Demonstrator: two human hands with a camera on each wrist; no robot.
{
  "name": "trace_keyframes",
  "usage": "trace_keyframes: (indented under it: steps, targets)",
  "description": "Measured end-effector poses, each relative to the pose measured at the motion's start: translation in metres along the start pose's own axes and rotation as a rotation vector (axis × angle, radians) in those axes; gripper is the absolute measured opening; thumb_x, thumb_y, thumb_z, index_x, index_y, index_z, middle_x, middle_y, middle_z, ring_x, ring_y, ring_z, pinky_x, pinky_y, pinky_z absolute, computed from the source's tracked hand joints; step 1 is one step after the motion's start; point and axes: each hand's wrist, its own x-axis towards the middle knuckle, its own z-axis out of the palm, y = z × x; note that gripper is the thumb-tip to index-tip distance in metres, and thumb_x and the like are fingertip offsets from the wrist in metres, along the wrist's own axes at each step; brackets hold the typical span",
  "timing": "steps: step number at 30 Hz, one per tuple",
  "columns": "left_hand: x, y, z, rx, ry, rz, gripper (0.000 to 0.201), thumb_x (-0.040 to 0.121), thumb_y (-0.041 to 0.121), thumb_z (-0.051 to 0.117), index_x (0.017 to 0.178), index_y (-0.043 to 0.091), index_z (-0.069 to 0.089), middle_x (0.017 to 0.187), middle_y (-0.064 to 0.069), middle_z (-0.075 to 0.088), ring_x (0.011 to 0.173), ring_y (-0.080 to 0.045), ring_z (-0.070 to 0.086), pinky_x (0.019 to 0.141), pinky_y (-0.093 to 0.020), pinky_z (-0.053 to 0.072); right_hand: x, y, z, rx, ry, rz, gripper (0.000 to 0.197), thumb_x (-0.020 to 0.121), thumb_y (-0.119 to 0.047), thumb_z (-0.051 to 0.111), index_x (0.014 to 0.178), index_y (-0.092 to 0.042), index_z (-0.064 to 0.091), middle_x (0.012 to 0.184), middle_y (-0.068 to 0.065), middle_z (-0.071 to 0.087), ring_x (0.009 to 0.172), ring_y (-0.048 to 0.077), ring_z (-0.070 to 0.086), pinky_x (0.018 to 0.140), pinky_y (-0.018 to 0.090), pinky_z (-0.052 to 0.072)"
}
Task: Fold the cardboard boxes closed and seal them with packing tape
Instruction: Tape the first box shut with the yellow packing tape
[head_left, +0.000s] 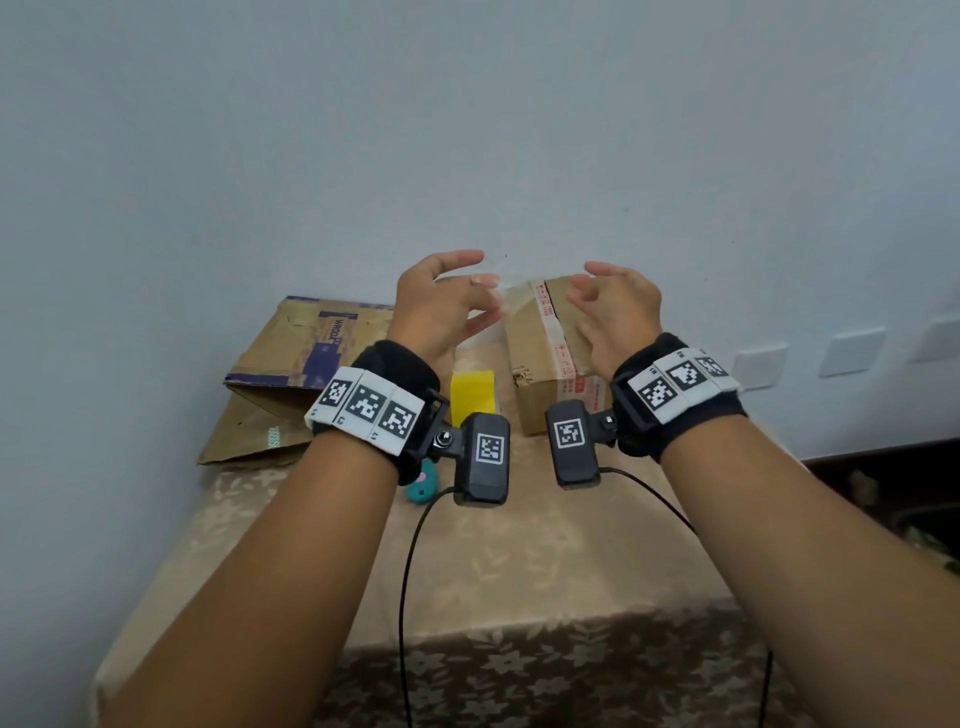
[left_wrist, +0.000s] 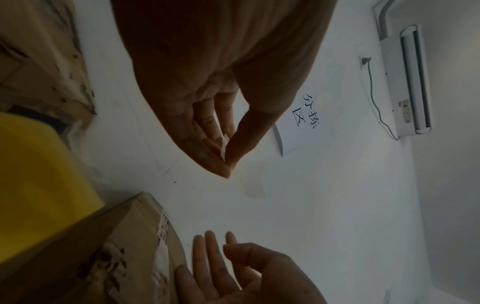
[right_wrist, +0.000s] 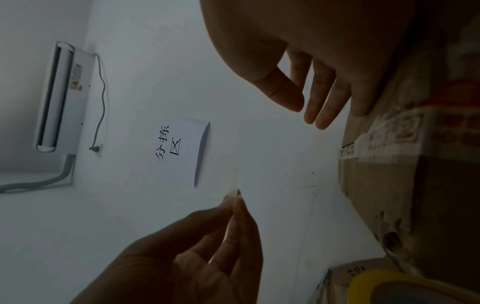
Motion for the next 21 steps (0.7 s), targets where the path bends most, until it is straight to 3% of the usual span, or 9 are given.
trace_keyframes:
  steps: [1, 4, 7, 8, 11, 15, 18, 21]
  targets:
    - [-0.001, 0.001, 0.002, 0.012, -0.001, 0.009, 0.046, 0.083, -0.02, 0.063, 0.123, 0.005, 0.062, 0.104, -0.017, 0.067, 0.089, -0.024, 0.067, 0.074, -0.03, 0.062, 0.0, 0.001, -0.001, 0.006, -0.022, 0.019, 0.035, 0.091, 0.011, 0.049, 0.107, -0.015, 0.067, 0.113, 0.006, 0.072, 0.105, 0.019, 0.07, 0.099, 0.039, 0.053]
    - [-0.001, 0.002, 0.006, 0.044, 0.003, 0.03, 0.048, 0.082, -0.021, 0.063, 0.123, 0.004, 0.062, 0.101, -0.016, 0.067, 0.086, -0.024, 0.067, 0.072, -0.029, 0.061, -0.003, -0.001, -0.005, 0.035, -0.082, 0.063, 0.03, 0.093, 0.011, 0.05, 0.107, -0.011, 0.066, 0.117, 0.012, 0.069, 0.108, 0.021, 0.069, 0.085, 0.028, 0.054]
    - [-0.002, 0.002, 0.009, 0.076, 0.011, 0.044, 0.048, 0.081, -0.02, 0.064, 0.123, 0.005, 0.063, 0.1, -0.015, 0.068, 0.089, -0.024, 0.068, 0.073, -0.03, 0.061, -0.004, -0.006, -0.005, -0.026, -0.086, 0.031, 0.029, 0.093, 0.007, 0.053, 0.107, -0.014, 0.068, 0.112, 0.008, 0.072, 0.106, 0.018, 0.07, 0.095, 0.034, 0.052]
    - [-0.003, 0.002, 0.01, 0.089, 0.016, 0.047, 0.049, 0.081, -0.02, 0.065, 0.123, 0.005, 0.063, 0.099, -0.015, 0.068, 0.089, -0.024, 0.068, 0.073, -0.03, 0.061, -0.004, -0.008, -0.006, -0.052, -0.08, 0.004, 0.03, 0.093, 0.006, 0.052, 0.108, -0.015, 0.068, 0.111, 0.006, 0.073, 0.104, 0.017, 0.07, 0.093, 0.033, 0.052]
    - [-0.004, 0.001, 0.011, 0.104, 0.03, 0.048, 0.048, 0.083, -0.018, 0.064, 0.125, 0.005, 0.061, 0.101, -0.015, 0.068, 0.09, -0.024, 0.068, 0.079, -0.035, 0.063, -0.009, -0.01, -0.006, -0.143, -0.077, -0.087, 0.03, 0.092, 0.004, 0.056, 0.111, -0.015, 0.069, 0.111, 0.003, 0.071, 0.102, 0.015, 0.069, 0.071, 0.022, 0.047]
    - [-0.004, 0.002, 0.011, 0.071, 0.062, 0.03, 0.042, 0.09, -0.012, 0.059, 0.127, 0.008, 0.059, 0.109, -0.015, 0.07, 0.1, -0.023, 0.069, 0.085, -0.038, 0.063, -0.009, -0.008, -0.01, -0.29, -0.025, -0.184, 0.031, 0.091, 0.0, 0.057, 0.113, -0.019, 0.069, 0.109, -0.003, 0.069, 0.082, 0.002, 0.061, 0.059, 0.013, 0.041]
    - [-0.003, 0.003, 0.01, 0.03, 0.075, 0.021, 0.042, 0.092, -0.012, 0.058, 0.128, 0.009, 0.057, 0.113, -0.015, 0.069, 0.107, -0.025, 0.068, 0.086, -0.039, 0.063, -0.003, -0.01, -0.016, -0.368, 0.03, -0.234, 0.035, 0.089, 0.004, 0.055, 0.111, -0.02, 0.069, 0.114, -0.004, 0.068, 0.091, 0.003, 0.062, 0.065, 0.016, 0.044]
    - [-0.003, 0.003, 0.011, 0.008, 0.075, 0.016, 0.042, 0.092, -0.011, 0.058, 0.128, 0.01, 0.057, 0.114, -0.015, 0.068, 0.107, -0.023, 0.067, 0.086, -0.039, 0.063, 0.002, -0.008, -0.026, -0.484, 0.043, -0.188, 0.037, 0.089, 0.002, 0.063, 0.119, -0.019, 0.066, 0.119, 0.0, 0.064, 0.095, 0.013, 0.063, 0.076, 0.025, 0.052]
